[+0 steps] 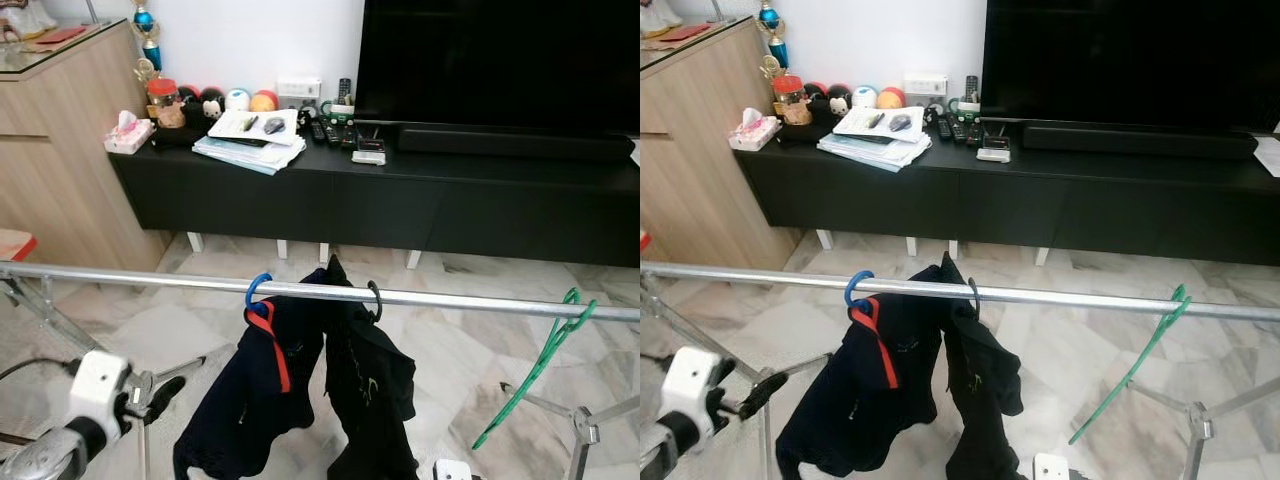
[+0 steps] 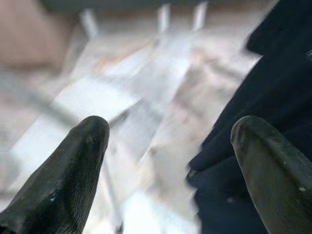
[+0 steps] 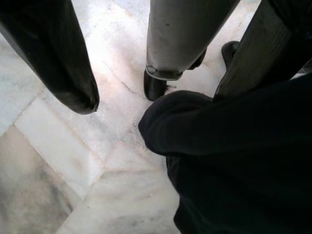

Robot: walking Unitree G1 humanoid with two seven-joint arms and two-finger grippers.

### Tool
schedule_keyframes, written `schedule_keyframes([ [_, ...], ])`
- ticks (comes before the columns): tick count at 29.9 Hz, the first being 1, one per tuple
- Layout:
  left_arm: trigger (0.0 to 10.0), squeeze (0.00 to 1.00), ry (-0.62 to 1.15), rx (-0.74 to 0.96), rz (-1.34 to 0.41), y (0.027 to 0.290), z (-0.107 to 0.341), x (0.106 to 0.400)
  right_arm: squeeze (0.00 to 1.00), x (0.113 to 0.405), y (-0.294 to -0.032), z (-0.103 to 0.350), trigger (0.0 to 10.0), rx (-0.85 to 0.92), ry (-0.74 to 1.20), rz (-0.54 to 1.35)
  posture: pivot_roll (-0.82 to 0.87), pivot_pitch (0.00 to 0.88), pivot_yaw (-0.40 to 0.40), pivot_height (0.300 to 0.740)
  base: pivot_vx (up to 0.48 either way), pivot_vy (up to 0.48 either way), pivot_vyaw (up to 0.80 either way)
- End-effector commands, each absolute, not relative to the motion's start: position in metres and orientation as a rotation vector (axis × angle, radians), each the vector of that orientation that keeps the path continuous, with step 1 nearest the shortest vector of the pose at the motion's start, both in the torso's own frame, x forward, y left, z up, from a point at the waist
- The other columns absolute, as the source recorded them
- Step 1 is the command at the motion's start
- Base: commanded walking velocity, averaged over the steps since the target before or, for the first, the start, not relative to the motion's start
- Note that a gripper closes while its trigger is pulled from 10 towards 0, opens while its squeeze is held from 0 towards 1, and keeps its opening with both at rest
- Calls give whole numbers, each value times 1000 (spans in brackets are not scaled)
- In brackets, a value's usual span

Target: Hang hanger

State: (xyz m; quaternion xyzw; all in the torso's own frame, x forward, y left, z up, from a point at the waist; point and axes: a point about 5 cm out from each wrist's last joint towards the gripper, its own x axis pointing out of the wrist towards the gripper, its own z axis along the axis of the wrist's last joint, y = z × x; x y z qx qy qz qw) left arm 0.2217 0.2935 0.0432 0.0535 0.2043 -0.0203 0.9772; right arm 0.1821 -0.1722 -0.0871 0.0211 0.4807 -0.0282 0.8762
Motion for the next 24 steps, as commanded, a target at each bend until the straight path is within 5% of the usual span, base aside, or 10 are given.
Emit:
schedule_keyframes([
  [1,10000,0,545,138,46,305,18,210,0,179,-171,-89,10000,45,1019,-57,-13,88,3,740,0,0,0],
  [9,10000,0,822,89,6,276,-39,196,0,179,-171,-89,10000,57,1014,-70,-27,89,3,740,0,0,0],
  [14,10000,0,904,19,-22,243,-60,197,0,179,-171,-89,10000,85,1009,-95,-41,86,8,740,0,0,0],
  [24,10000,0,988,-5,-11,225,-72,191,0,177,-169,-90,10000,114,1002,-118,-78,86,29,740,0,0,0],
])
